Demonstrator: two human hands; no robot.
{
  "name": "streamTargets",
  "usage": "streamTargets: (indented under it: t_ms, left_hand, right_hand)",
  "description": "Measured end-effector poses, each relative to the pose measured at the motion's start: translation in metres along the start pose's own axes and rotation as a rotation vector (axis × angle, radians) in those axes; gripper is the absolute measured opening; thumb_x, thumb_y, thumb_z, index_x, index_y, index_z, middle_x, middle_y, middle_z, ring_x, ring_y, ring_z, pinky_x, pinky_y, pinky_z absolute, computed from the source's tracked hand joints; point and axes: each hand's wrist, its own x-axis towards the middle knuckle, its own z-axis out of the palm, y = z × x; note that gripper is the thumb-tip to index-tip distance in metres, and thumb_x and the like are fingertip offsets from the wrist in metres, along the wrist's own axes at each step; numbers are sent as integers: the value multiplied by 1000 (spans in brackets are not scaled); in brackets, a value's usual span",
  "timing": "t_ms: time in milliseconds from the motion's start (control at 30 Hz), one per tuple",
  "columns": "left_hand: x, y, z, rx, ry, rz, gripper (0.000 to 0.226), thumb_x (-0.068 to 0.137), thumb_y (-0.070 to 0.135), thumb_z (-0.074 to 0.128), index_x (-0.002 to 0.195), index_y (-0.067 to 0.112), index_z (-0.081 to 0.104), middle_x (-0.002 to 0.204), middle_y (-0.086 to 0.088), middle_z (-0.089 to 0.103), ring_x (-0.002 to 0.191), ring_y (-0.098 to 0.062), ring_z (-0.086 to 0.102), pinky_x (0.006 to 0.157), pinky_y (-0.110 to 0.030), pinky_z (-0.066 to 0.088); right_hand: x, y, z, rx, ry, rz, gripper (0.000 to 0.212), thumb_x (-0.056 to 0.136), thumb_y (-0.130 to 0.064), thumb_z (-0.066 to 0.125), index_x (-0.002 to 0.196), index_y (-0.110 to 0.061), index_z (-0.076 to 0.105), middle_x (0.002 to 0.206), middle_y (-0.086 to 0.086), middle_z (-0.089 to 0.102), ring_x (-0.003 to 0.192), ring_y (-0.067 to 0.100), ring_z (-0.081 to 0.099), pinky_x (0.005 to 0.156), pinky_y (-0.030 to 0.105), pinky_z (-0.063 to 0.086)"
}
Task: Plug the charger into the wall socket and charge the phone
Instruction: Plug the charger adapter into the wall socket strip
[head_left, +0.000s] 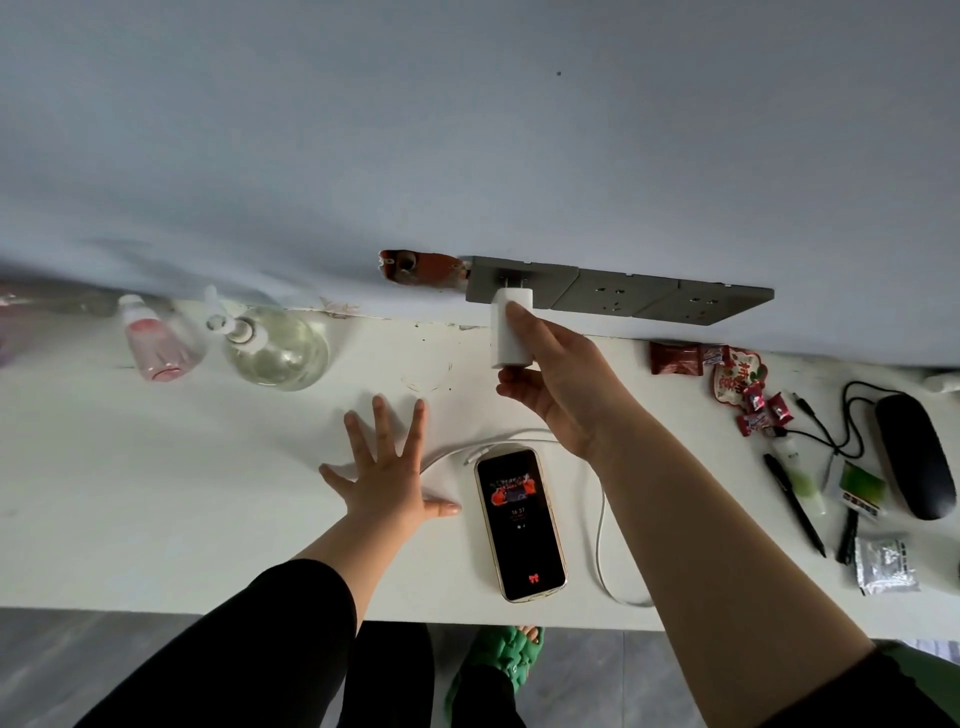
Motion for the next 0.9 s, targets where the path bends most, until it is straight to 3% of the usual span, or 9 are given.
streamTargets:
  t_ms: [267, 700, 900]
  left_hand:
    - [1, -1, 2, -29, 0, 7, 138, 48, 77, 69, 128, 55, -41, 130, 8, -61, 141, -35, -33, 100, -79, 11]
    - [-1, 1, 0, -25, -7, 12, 136, 51, 75, 69, 133, 52, -37, 136, 6, -54, 142, -36, -31, 100, -80, 11]
    - [0, 0, 2, -46, -6, 10, 138, 50, 74, 71, 132, 53, -37, 136, 5, -55, 141, -36, -33, 100, -80, 9]
  right_hand:
    - [-5, 10, -2, 203, -86, -23, 19, 88, -23, 67, 90, -4, 70, 98, 17, 59, 73, 17, 59, 68, 23, 59]
    - [4, 5, 0, 211, -9, -32, 22, 87, -22, 69, 93, -2, 69, 99, 18, 60, 65, 17, 57, 62, 22, 56]
    - [7, -5, -1, 173, 22, 10, 20, 84, -21, 73, 86, -1, 68, 91, 18, 64, 62, 19, 61, 55, 23, 55]
